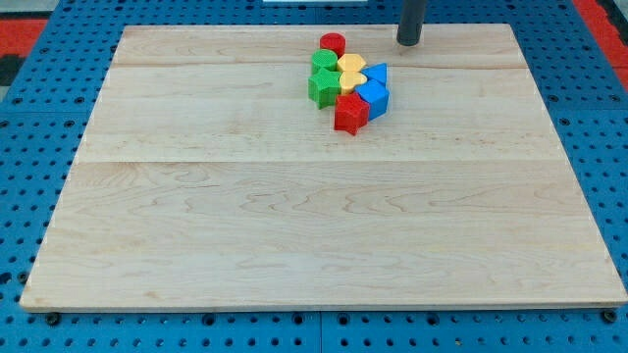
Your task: Move arm to the right of the blue triangle
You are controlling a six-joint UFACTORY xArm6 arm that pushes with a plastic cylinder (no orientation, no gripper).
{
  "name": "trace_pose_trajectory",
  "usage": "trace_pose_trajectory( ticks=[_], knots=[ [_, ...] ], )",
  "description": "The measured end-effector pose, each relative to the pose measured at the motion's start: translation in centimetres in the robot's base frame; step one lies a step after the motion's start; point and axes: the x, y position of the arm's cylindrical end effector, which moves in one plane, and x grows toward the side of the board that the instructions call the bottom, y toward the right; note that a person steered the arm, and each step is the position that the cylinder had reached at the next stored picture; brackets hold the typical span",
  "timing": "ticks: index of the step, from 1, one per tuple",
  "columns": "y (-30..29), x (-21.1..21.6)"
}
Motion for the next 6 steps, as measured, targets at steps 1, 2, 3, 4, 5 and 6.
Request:
trace_pose_trajectory(
  ticks=[1, 2, 3, 4, 5, 6],
  knots=[
    [-1.0, 0.5],
    [-0.3, 0.8],
    [-0.1, 4.7],
    [-0.4, 9.5],
    [-0.8, 9.0],
    [1.9, 1.8]
  ],
)
